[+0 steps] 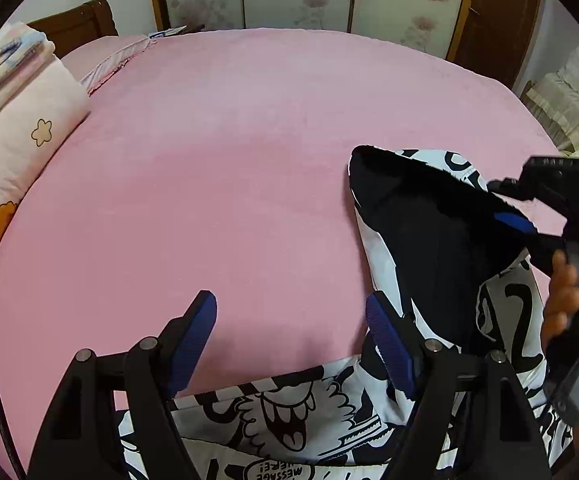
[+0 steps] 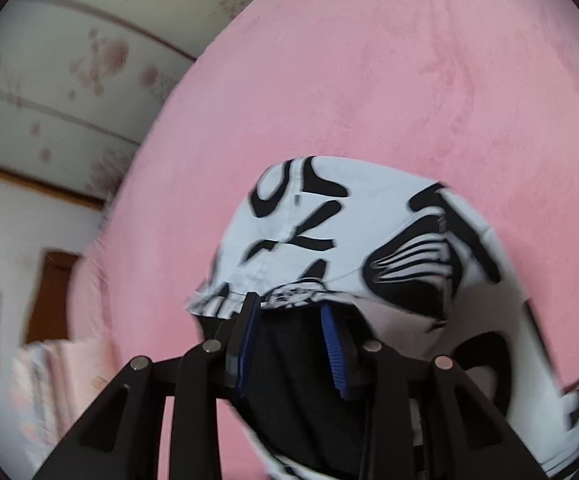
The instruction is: Fold large clothes
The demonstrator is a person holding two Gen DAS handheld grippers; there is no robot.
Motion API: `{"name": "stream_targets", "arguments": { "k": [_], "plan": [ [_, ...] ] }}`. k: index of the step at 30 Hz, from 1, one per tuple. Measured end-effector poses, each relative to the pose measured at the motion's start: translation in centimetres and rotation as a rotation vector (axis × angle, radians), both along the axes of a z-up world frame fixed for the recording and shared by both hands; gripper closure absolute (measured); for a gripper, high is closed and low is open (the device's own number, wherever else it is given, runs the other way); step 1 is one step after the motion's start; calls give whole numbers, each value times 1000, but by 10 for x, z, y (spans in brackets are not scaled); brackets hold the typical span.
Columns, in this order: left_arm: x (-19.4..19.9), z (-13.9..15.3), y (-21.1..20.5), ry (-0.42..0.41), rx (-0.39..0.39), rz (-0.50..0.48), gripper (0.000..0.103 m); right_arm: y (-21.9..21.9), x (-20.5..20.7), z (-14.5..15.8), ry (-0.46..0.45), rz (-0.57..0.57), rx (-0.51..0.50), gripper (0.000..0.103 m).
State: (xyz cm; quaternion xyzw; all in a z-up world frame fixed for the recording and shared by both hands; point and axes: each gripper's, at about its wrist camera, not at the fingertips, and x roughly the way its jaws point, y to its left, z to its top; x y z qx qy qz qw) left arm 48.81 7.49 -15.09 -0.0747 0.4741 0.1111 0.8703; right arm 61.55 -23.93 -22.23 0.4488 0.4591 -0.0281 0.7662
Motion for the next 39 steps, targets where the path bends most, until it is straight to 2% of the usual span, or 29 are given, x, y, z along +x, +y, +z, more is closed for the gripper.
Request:
{"name": "stream_targets", "arguments": {
  "k": [5,9,13,15,18,20,24,31,34,39],
  "plan": [
    [-6,-2,3,4,-8,5,27,9,8,-1,27,-16,9,71],
    [-9,-4,6,11,-21,17,27,13,12,-5,60,-1,-23,71],
    [-10,-10,9,28,-39,26,27,22,27,-16,138,-8,-46,71],
    [-10,-11,10,34,-42,30,27,27,30,-16,109,14,-75,72],
    [-14,-13,11,39,-40,32,27,38,26,-5,45,87,-176,102],
    [-16,-14,12,44,-36,27,27,38,14,2,7,126,-232,102],
    [-24,-14,13,51,-26,12,27,38,-30,17,-73,243,-352,102],
    [-63,-7,14,62,-66,-34,27,30,-138,33,-164,460,-434,102],
    [-83,0,10,65,-85,-80,27,23,-186,30,-150,520,-428,102],
    [-96,15,-15,51,-59,-223,27,6,-243,6,-45,536,-385,102]
  ]
}}
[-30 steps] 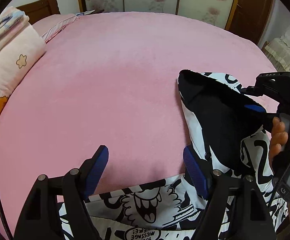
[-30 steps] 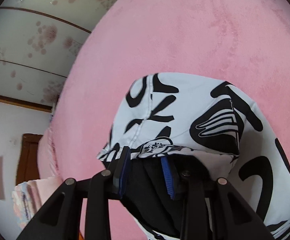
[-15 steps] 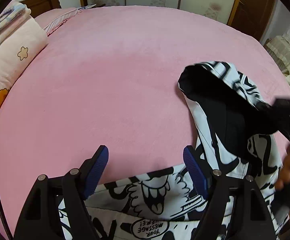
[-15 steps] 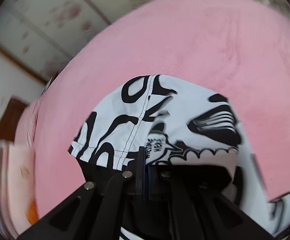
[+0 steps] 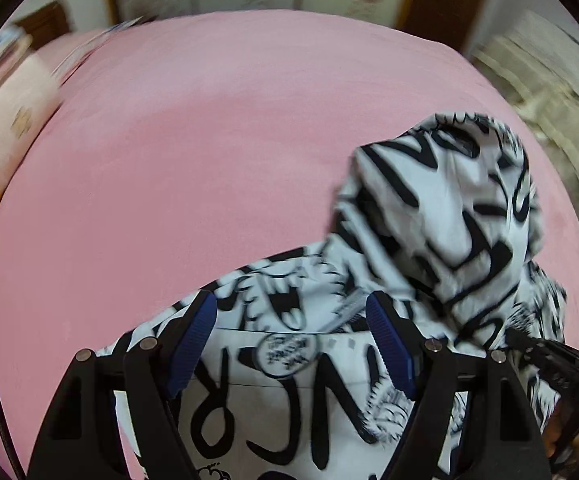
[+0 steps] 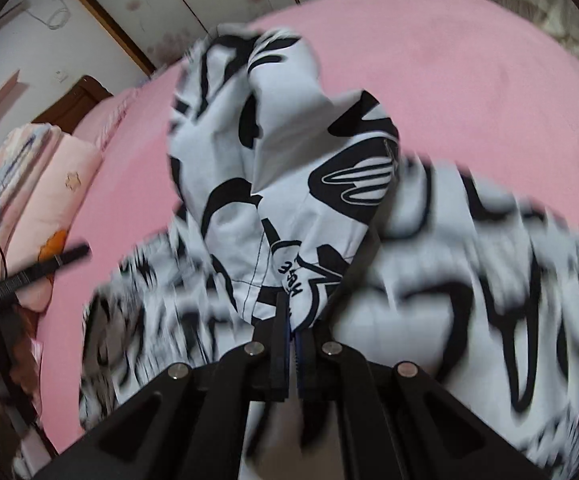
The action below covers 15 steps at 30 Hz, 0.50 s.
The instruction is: Fold large clothes
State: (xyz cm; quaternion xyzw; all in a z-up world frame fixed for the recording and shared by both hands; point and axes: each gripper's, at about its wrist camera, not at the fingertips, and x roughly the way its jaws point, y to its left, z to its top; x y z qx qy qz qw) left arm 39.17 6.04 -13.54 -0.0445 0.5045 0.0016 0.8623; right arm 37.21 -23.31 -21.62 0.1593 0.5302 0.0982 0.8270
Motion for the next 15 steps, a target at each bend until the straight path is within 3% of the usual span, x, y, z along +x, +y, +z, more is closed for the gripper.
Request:
{"name": "stream_targets", "arguments": {
  "k": [3,5,8,11,15],
  "plan": [
    [3,12,-26,-34,42,-119,27,-20,-28,-10,31,-46,2,100],
    [10,17,-39,-41,27,-176,27,-33,-32,-7,40,-83,24,99],
    [26,20,-64,-37,16,-239,27,-47,-30,2,66,-83,4,91],
    [41,21,-85,-32,26,-273,27,-51,-31,24,34,-52,-58,85],
    [51,25,-103,-25,21,-297,27,-54,-19,66,-79,-30,-115,58]
  ]
}}
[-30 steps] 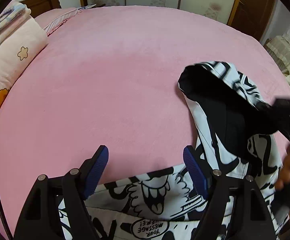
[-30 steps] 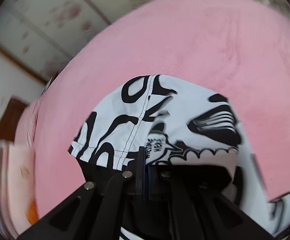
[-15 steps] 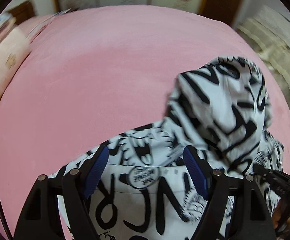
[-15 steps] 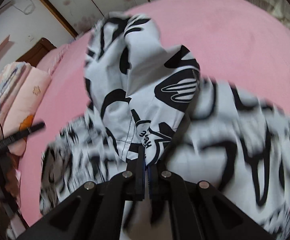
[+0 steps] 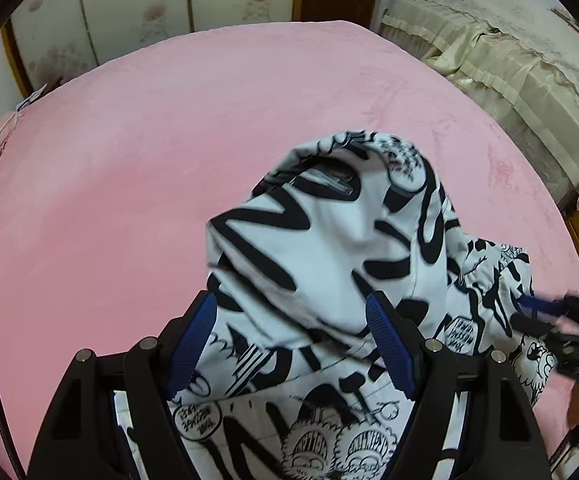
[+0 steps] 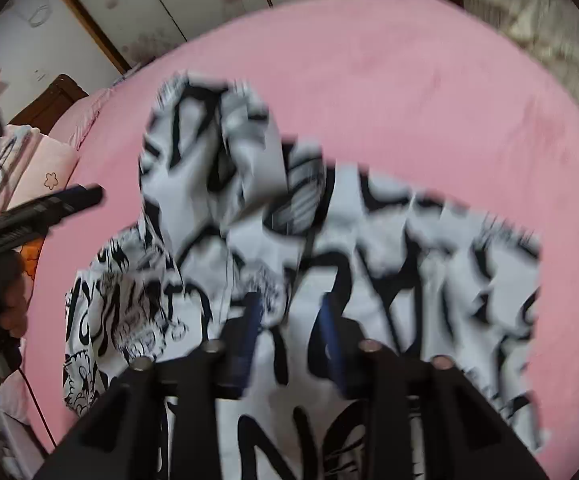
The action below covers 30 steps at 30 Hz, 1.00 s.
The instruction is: Fold large clothes
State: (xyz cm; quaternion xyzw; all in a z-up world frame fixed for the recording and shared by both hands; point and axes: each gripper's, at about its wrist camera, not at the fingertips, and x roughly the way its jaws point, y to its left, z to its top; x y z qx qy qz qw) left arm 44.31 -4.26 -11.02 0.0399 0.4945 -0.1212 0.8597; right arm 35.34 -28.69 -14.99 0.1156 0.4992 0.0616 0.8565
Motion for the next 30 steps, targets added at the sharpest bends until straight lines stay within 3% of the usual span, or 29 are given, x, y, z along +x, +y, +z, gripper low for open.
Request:
{"name": "stream_targets", "arguments": {
  "k": [1,3,7,13,14,16,21,25,29,30],
  "plan": [
    [3,3,-4,-2,2,-9,27,0,6,11,-49,14,-22,49],
    [9,7,-10,-6,7,-27,27,5,22,25,-127,57,-74,39],
    [20,12,-16,9,2,-69,27,22,63,25,-184,162,-148,39],
    [47,19,-21,71,-67,-107,27,43,106,-4,-130,278,-218,40],
    [51,21,-22,79,-86,-110,27,45,110,-9,-116,293,-224,41],
    [63,25,-24,98,-130,-122,27,49,113,-16,-100,323,-235,65],
    [97,23,-36,177,-178,-121,27,35,105,-19,-131,346,-225,92],
    [120,5,-42,269,-174,-92,27,30,98,-16,-148,346,-203,98],
    [131,-13,-46,365,-230,-68,29,31,92,-16,-160,352,-200,99],
    [133,-16,-47,380,-252,-68,45,31,90,-15,-163,352,-198,99]
  ]
}}
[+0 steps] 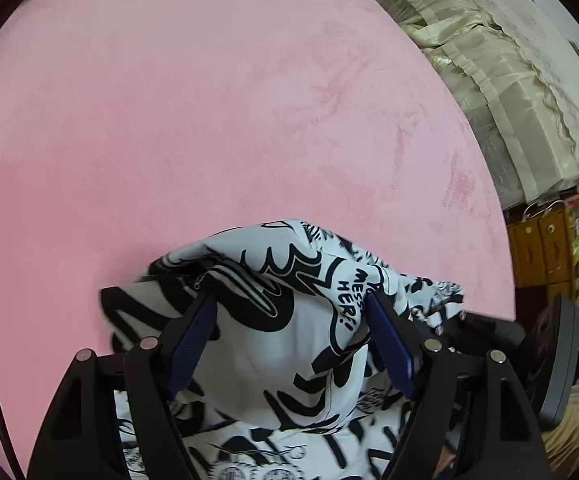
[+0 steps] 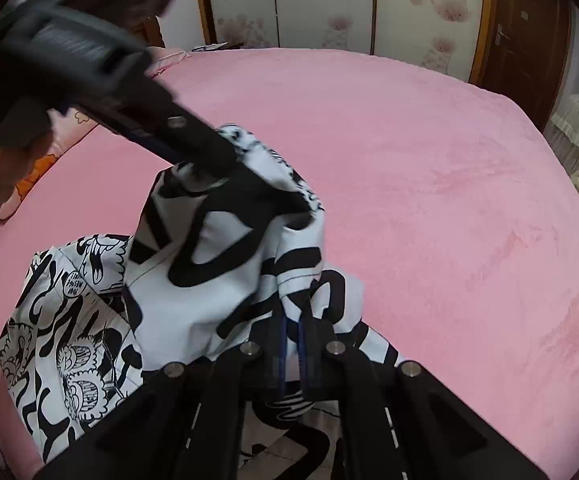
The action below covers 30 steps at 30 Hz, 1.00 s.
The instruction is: Fold large clothes
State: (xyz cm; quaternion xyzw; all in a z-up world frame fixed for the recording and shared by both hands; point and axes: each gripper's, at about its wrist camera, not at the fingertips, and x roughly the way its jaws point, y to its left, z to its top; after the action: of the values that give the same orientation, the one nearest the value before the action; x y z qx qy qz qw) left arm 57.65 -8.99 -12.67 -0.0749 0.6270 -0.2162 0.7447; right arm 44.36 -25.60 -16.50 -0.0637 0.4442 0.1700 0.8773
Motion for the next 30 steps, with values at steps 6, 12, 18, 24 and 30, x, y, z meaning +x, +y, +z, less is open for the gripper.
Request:
{"name": "stream_targets", "arguments": {
  "k": [6,12,18,24,30],
  "plan": [
    [-14,3,-9,-90,58,-32,100,-5,-7,16,-59,-19,3,100],
    [-39,53,18,-294,23,27,100,-2,2,44,-221,-39,-55,100],
    [-78,86,54,-492,25,100,100,24,-4,71,-465,-9,-88,100],
    [-172,64,75,-501,34,91,101,46,-75,45,-469,114,-158,100],
    [-267,-1,78,-277,-9,125,102,64,-178,8,-439,250,-289,100]
  ]
}}
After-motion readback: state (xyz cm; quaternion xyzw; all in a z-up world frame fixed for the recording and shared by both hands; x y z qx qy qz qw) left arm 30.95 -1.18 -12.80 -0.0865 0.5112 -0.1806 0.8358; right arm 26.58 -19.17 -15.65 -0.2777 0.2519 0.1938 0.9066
